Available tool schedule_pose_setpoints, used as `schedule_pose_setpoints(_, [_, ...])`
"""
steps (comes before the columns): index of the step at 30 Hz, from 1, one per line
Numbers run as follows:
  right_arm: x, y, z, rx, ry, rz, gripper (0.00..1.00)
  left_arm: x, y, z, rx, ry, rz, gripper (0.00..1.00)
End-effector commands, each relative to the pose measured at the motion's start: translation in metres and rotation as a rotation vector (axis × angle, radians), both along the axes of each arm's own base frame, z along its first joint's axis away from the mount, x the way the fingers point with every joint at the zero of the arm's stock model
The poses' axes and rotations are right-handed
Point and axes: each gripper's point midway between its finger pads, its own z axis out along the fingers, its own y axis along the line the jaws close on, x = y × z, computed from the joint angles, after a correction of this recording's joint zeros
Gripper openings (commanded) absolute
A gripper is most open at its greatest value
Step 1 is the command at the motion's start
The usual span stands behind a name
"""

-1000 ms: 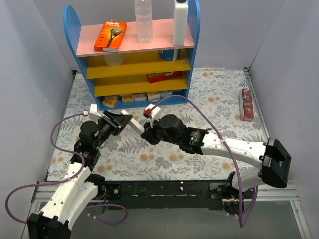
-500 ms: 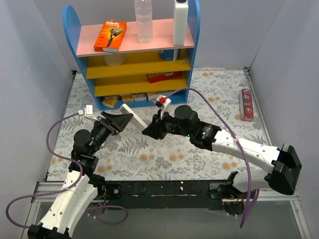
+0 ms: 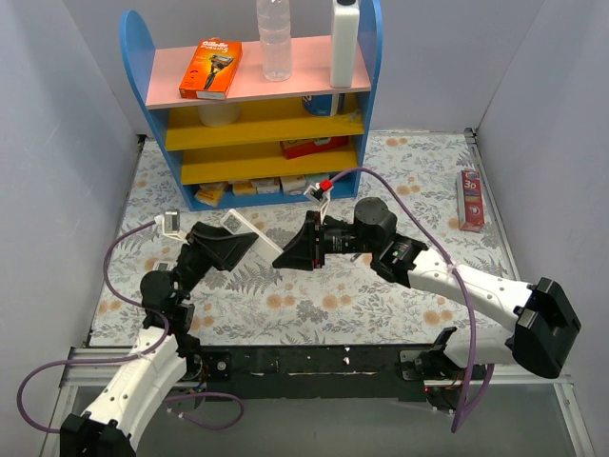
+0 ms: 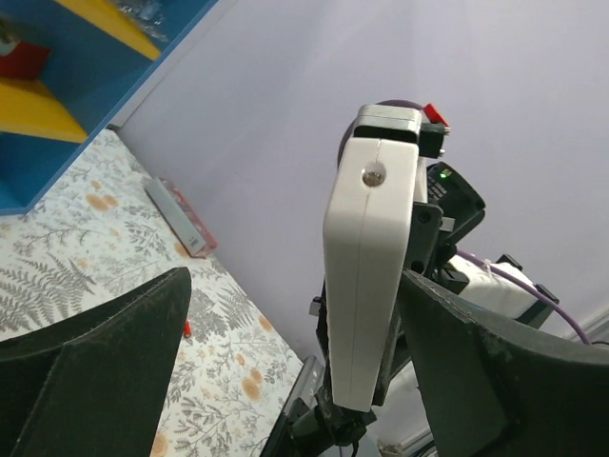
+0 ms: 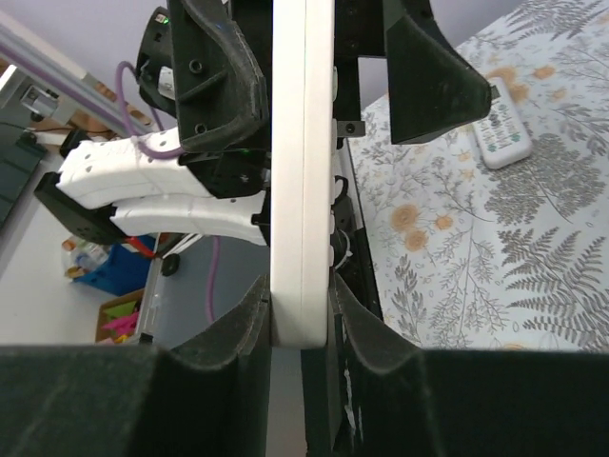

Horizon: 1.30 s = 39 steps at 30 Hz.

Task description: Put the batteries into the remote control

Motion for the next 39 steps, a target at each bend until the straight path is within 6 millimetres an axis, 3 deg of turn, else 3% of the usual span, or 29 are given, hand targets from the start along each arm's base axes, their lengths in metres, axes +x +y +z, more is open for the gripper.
schedule_pose_setpoints(1, [-0.015,0.002,0.023,0.11,0.015,0.117,0.01,-0.016,-0.004,0.02,-0.034,-0.098,-0.062,0.88])
schedule_pose_setpoints(5, [-0.016,0.003,0.019,0.109,0.037,0.131,0.01,-0.021,-0.003,0.027,-0.06,-0.12,-0.078,0.81])
schedule_pose_setpoints(9, [-0.011,0.004,0.015,0.1,0.051,0.12,0.01,-0.021,-0.006,0.026,-0.058,-0.113,-0.101,0.68])
schedule_pose_setpoints(13, [-0.006,0.004,0.012,0.097,0.062,0.104,0.01,-0.019,-0.005,0.026,-0.06,-0.107,-0.094,0.38])
schedule_pose_setpoints(18, [0.004,0.006,0.007,0.075,0.076,0.048,0.03,-0.013,-0.002,0.021,-0.054,-0.075,-0.055,0.11])
schedule_pose_setpoints(19, [0.006,0.007,0.007,0.071,0.078,0.038,0.07,-0.012,-0.001,0.021,-0.053,-0.073,-0.043,0.08])
schedule_pose_setpoints(20, [0.008,0.007,0.006,0.066,0.083,0.024,0.19,-0.005,0.001,0.016,-0.049,-0.043,-0.017,0.03])
schedule_pose_setpoints(21, [0.015,0.008,0.002,0.051,0.097,-0.015,0.27,-0.004,0.003,0.018,-0.042,-0.053,0.008,0.01])
schedule_pose_setpoints(22, [0.017,0.009,0.003,0.05,0.098,-0.031,0.45,-0.001,0.005,0.017,-0.038,-0.044,0.029,0.0])
schedule_pose_setpoints(25, [0.03,0.01,0.006,0.05,0.118,-0.111,0.7,0.009,0.015,0.008,-0.032,-0.002,0.108,0.0])
schedule_pose_setpoints(26, [0.033,0.01,0.007,0.054,0.124,-0.128,0.74,0.012,0.019,0.006,-0.038,0.016,0.142,0.0])
schedule_pose_setpoints(31, [0.046,0.018,0.007,0.062,0.155,-0.208,0.85,0.021,0.029,-0.008,-0.056,0.075,0.213,0.0])
schedule_pose_setpoints(39, [0.061,0.04,-0.009,0.037,0.214,-0.289,0.87,0.032,0.035,-0.029,-0.082,0.153,0.256,0.0])
